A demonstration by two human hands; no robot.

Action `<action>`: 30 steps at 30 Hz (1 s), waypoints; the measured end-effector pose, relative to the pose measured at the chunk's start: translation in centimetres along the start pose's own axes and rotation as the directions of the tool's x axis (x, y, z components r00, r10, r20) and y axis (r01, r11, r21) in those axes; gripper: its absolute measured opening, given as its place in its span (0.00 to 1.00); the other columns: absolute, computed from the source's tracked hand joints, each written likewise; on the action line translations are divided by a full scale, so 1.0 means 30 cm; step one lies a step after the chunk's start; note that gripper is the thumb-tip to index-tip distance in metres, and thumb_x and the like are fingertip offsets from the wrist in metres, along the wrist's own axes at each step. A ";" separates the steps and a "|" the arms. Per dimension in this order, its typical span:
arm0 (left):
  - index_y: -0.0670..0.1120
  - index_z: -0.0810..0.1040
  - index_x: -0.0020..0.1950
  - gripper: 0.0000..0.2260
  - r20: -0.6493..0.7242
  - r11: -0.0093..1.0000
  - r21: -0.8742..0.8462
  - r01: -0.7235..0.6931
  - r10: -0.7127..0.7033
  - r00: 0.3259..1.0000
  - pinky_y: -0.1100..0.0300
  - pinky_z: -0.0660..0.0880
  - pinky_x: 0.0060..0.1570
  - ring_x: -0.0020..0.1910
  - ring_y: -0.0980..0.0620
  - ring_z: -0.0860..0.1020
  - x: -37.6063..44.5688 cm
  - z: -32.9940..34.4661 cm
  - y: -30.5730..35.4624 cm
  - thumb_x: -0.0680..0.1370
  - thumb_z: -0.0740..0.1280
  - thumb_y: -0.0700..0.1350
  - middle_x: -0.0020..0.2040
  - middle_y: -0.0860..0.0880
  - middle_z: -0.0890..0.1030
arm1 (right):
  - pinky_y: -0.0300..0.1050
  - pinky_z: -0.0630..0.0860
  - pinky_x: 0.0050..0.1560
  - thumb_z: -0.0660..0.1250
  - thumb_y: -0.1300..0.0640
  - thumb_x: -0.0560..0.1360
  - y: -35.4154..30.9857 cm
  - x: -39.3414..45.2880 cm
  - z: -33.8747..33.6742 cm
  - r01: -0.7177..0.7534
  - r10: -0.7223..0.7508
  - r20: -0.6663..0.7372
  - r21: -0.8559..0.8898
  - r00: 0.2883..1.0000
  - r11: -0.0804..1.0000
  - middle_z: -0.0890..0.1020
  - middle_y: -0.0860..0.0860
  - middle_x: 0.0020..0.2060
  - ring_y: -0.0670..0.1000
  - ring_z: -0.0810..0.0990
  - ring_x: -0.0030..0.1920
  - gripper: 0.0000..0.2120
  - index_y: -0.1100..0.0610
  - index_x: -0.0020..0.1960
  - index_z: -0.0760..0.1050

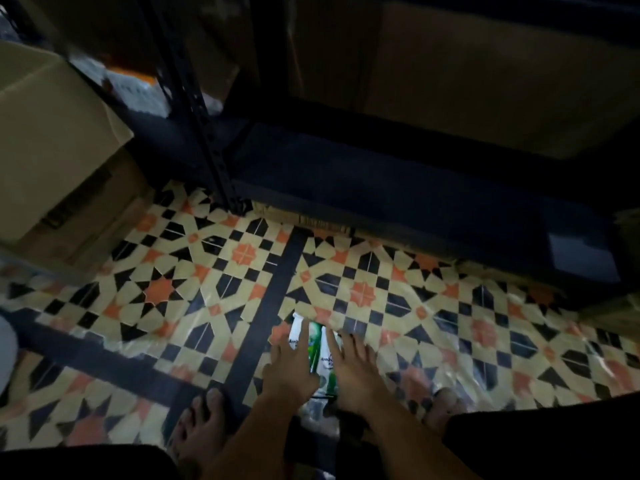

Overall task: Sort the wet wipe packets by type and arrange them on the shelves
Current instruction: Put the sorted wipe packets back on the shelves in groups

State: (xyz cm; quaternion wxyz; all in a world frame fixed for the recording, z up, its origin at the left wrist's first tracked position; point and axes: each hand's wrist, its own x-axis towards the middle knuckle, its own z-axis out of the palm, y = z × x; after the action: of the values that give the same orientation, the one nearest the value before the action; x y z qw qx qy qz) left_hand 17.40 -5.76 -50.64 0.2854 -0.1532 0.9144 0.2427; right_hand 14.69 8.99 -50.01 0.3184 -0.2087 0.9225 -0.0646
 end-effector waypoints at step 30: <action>0.54 0.52 0.81 0.34 -0.449 0.908 0.076 -0.413 0.401 0.798 0.54 0.75 0.61 0.70 0.49 0.67 -0.099 -0.409 0.397 0.80 0.68 0.47 0.80 0.53 0.46 | 0.49 0.76 0.59 0.77 0.35 0.62 0.105 -0.174 -0.571 -0.004 0.030 -0.566 0.046 0.824 0.999 0.62 0.49 0.66 0.54 0.59 0.67 0.60 0.49 0.81 0.44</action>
State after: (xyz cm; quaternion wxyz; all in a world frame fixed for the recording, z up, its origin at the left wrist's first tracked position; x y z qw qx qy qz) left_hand 9.24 -1.91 -35.79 0.0025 -0.0095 0.9636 0.2672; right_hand 6.79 13.83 -34.37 0.0352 -0.1651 0.9756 -0.1403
